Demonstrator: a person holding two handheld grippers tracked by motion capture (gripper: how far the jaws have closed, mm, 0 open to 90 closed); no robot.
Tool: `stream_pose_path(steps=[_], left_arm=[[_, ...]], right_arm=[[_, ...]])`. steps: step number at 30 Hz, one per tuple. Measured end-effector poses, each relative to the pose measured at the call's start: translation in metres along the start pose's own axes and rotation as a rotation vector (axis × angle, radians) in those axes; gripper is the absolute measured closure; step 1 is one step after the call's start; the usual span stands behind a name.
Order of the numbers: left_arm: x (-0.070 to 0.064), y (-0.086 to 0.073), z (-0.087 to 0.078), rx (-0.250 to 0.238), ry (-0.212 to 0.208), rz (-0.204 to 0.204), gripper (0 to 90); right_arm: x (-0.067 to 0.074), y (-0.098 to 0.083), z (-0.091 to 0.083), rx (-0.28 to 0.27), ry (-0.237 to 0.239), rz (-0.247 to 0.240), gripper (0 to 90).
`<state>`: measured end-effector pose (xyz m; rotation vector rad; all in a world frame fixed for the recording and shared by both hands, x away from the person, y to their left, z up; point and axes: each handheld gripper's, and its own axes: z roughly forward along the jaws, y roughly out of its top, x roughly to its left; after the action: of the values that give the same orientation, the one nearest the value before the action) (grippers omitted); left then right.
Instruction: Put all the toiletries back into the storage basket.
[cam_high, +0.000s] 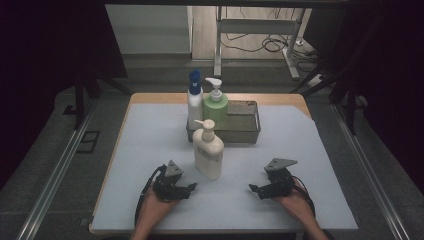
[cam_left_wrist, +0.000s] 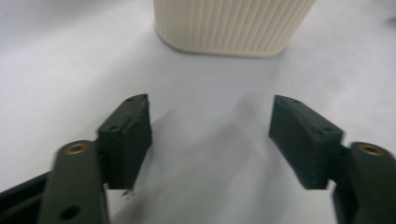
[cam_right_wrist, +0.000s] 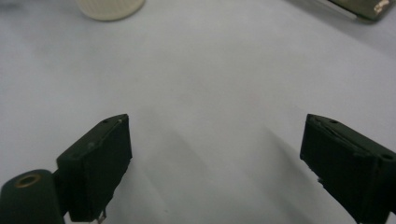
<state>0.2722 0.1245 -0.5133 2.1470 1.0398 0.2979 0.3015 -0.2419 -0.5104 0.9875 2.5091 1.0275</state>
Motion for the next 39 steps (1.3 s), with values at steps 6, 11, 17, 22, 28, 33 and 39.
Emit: stream_pose_path(steps=[6, 11, 17, 22, 28, 33, 39], left_arm=[[-0.003, -0.009, -0.007, 0.006, 0.05, 0.013, 14.9], [-0.002, -0.017, -0.011, 0.004, 0.087, -0.002, 12.6], [0.0, -0.022, -0.008, 0.013, 0.103, -0.006, 12.1], [0.0, -0.022, -0.008, 0.013, 0.103, -0.002, 12.0], [0.0, -0.023, -0.008, 0.008, 0.104, -0.005, 11.9], [0.0, -0.023, -0.008, 0.007, 0.106, -0.001, 12.0], [-0.001, -0.023, -0.007, 0.002, 0.11, -0.003, 12.0]], right_arm=[[0.006, 0.007, -0.003, -0.016, 0.023, -0.019, 8.6], [0.009, 0.014, -0.005, -0.03, 0.038, -0.035, 7.6], [0.012, 0.025, -0.008, -0.059, 0.056, -0.046, 5.3], [0.017, 0.037, -0.008, -0.072, 0.076, -0.073, 2.0], [0.023, 0.052, -0.008, -0.075, 0.093, -0.095, 0.0], [0.029, 0.065, -0.009, -0.095, 0.109, -0.107, 0.0], [0.033, 0.078, -0.006, -0.099, 0.144, -0.065, 1.3]])
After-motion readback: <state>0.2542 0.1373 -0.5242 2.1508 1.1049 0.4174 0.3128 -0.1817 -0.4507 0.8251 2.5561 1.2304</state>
